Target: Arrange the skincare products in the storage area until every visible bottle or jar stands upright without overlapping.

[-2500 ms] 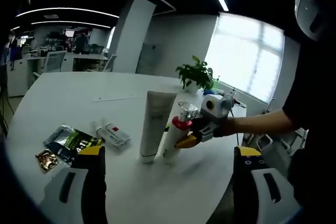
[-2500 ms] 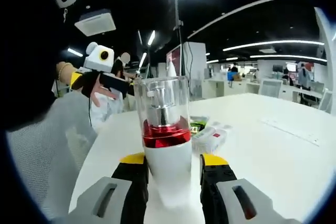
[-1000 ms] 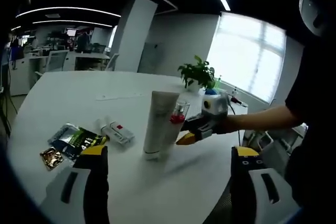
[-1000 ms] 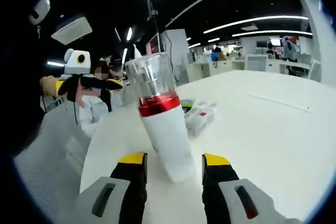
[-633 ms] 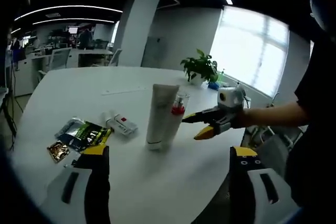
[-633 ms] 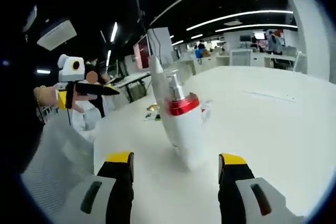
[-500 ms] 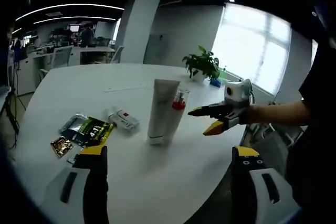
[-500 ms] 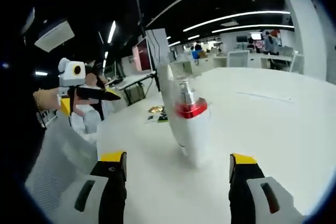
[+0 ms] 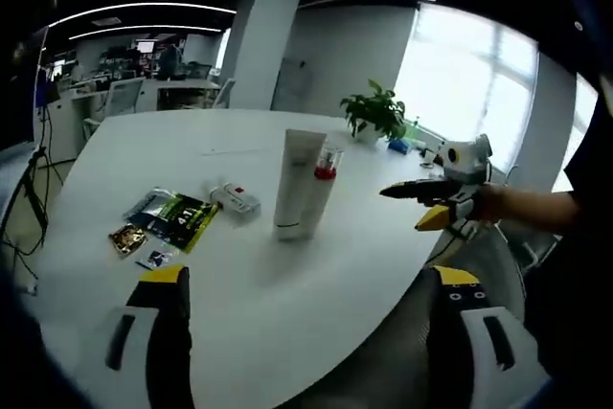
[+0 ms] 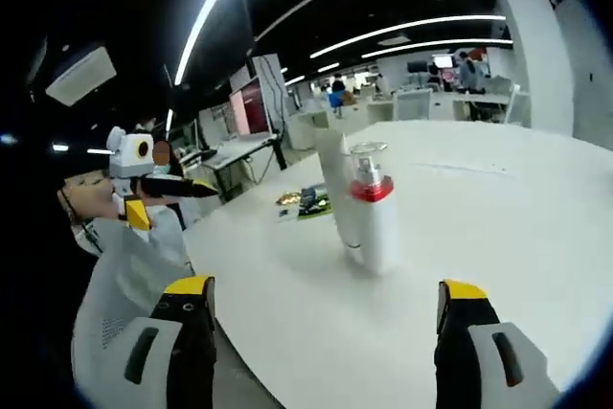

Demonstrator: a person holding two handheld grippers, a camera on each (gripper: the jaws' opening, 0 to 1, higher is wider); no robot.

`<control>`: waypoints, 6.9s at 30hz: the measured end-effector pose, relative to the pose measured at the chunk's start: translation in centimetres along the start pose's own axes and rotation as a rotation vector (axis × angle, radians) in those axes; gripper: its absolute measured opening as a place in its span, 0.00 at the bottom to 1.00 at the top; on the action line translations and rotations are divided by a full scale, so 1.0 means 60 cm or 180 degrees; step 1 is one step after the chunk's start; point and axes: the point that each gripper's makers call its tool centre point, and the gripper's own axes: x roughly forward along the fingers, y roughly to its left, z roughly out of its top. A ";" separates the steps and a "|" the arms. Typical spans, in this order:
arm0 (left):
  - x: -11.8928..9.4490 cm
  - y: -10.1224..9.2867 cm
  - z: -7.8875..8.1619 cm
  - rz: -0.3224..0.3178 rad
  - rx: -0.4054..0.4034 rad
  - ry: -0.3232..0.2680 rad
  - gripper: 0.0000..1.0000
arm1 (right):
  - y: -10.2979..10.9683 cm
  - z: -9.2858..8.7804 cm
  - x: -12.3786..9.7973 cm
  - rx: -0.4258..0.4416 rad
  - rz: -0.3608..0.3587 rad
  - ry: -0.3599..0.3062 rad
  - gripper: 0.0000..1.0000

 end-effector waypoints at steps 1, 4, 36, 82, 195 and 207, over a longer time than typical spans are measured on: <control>-0.003 -0.002 -0.002 0.0004 0.0002 0.0010 0.98 | 0.002 -0.003 -0.003 -0.0006 -0.0013 0.0022 0.99; -0.009 0.000 -0.006 0.0039 -0.0014 0.0031 0.99 | 0.009 -0.014 -0.012 0.0013 -0.0021 0.0071 0.99; 0.052 0.083 0.036 0.0832 -0.0264 0.0301 0.82 | -0.012 -0.048 -0.031 0.0351 0.0213 0.0336 0.97; 0.387 0.295 0.040 0.1363 -0.0249 0.1402 0.49 | -0.042 -0.052 -0.017 0.0730 -0.0426 0.0159 0.92; 0.028 -0.177 0.191 -0.0948 0.0810 -0.0498 0.51 | 0.201 0.271 -0.015 -0.0092 0.1584 -0.1234 0.11; 0.002 -0.203 0.212 -0.1319 0.0911 -0.0569 0.36 | 0.259 0.205 -0.022 -0.1074 0.2128 -0.0678 0.11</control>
